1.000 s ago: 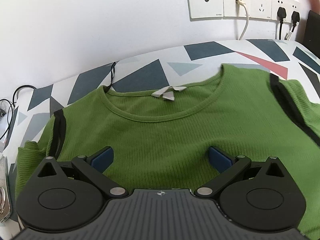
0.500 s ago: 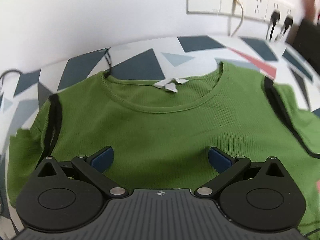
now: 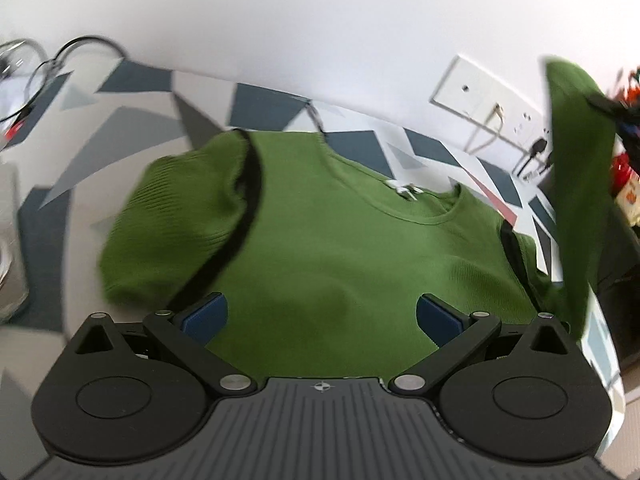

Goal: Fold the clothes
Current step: 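Lift the sleeve with the right gripper and fold it across the shirt front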

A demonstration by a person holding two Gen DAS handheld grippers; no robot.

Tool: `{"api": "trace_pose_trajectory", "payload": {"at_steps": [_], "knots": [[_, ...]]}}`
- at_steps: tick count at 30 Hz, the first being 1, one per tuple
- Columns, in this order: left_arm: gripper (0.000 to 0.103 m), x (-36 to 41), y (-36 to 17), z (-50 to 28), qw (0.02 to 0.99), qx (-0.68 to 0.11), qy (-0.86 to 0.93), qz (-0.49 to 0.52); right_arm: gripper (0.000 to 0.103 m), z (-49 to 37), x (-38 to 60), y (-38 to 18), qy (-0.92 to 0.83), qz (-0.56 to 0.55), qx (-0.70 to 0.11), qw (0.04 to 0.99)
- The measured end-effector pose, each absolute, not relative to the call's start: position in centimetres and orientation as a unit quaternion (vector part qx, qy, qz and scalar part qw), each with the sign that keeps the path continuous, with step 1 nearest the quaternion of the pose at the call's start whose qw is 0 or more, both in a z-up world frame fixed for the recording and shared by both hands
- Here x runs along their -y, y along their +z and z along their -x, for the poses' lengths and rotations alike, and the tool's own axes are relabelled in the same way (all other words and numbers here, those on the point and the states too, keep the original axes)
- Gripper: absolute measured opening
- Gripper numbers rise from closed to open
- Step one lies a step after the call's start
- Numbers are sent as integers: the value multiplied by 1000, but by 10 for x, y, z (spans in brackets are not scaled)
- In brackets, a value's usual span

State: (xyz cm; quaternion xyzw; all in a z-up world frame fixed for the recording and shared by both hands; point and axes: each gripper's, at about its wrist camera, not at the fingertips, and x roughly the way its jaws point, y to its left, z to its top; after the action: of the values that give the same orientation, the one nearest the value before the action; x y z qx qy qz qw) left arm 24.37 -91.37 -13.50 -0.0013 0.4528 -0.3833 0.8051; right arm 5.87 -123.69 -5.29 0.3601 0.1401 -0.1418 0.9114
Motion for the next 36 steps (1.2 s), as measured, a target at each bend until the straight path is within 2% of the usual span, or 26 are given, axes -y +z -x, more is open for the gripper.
{"api": "trace_pose_trajectory", "payload": {"at_steps": [4, 11, 23, 28, 30, 31, 32, 36], "knots": [[103, 895, -135, -242, 809, -449, -378, 8, 5, -120, 1190, -53, -57, -366, -176, 912], [103, 890, -137, -241, 808, -443, -389, 5, 5, -160, 1156, -66, -1, -418, -191, 888], [103, 963, -127, -225, 762, -410, -499, -37, 6, -130, 1172, -112, -9, -462, -241, 853], [102, 991, -130, -224, 791, -391, -463, -82, 6, -119, 1174, -115, -6, -466, -235, 853], [88, 994, -136, -233, 816, -392, -415, -93, 6, -113, 1177, -117, -15, -465, -229, 855], [74, 994, -138, -238, 828, -395, -386, -100, 6, -109, 1179, -119, -23, -465, -226, 856], [70, 992, -141, -243, 837, -398, -359, -106, 6, -102, 1183, -122, -39, -464, -222, 857], [71, 974, -143, -254, 851, -391, -329, -121, 6, -73, 1200, -141, -98, -479, -225, 843]]}}
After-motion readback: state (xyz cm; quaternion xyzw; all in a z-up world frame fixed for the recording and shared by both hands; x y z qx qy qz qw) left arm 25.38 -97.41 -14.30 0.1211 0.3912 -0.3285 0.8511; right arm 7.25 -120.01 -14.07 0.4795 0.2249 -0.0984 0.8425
